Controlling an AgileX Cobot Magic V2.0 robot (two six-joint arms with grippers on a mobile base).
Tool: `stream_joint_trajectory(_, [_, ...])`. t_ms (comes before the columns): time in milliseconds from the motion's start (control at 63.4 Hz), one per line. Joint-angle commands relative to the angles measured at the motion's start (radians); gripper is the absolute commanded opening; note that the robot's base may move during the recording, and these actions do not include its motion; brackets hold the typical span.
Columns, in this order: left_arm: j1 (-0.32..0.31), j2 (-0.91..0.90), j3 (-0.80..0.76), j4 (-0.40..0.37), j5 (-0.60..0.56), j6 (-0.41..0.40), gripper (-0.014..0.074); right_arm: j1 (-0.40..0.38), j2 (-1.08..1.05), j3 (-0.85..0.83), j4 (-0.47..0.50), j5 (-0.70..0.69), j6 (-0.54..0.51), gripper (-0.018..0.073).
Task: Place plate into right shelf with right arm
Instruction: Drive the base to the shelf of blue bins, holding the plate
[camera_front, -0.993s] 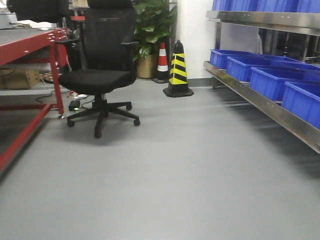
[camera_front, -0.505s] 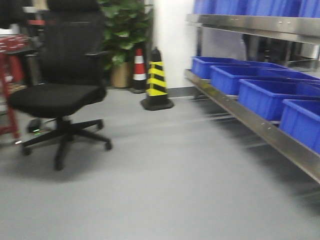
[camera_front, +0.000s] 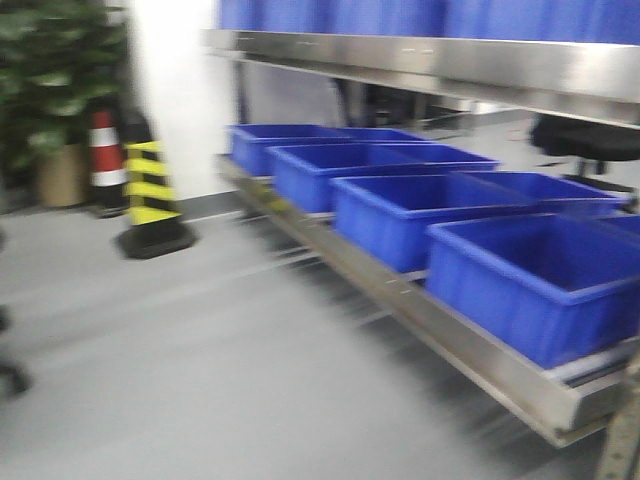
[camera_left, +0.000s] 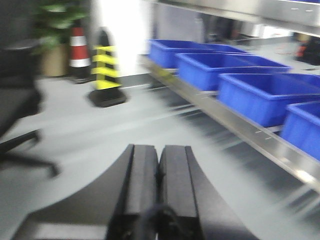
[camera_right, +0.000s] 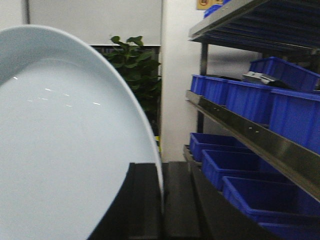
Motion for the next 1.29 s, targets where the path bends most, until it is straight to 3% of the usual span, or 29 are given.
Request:
stream_joint_trajectory(0, [0.001,-0.006,0.010,-0.006,-0.087,-0.003,-0.0047,-0.004,0.014,-0.030,-0.001,-0.097,-0.006,0.0057])
stream_joint_trajectory(1277, [0.001,-0.006,0.010,-0.006,-0.087,-0.003,-0.0047,-0.004,0.014,-0.030,-0.001,-0.097,-0.006,0.0057])
